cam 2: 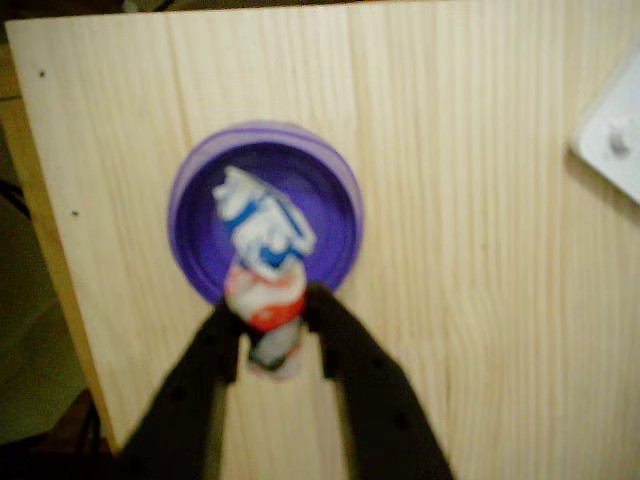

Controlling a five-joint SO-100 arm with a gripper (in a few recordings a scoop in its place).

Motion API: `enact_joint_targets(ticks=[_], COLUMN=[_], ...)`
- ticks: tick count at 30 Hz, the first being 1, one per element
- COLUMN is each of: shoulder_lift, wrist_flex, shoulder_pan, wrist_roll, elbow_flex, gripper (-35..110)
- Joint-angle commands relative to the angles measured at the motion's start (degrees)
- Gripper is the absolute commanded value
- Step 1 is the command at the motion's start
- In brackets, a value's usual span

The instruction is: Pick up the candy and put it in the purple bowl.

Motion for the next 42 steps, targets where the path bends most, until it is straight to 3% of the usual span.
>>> enact_joint_targets(ticks=[1,23,42], shoulder_lift=[0.6,-2.2,-0.8], wrist_flex=[-2.1,-2.0,0.1], shoulder_pan=[-2.0,0.8,-0.2], wrist_roll=[0.4,-0.2,1.2], elbow_flex=[-7.0,-3.9,0.3], gripper=[1,3,15])
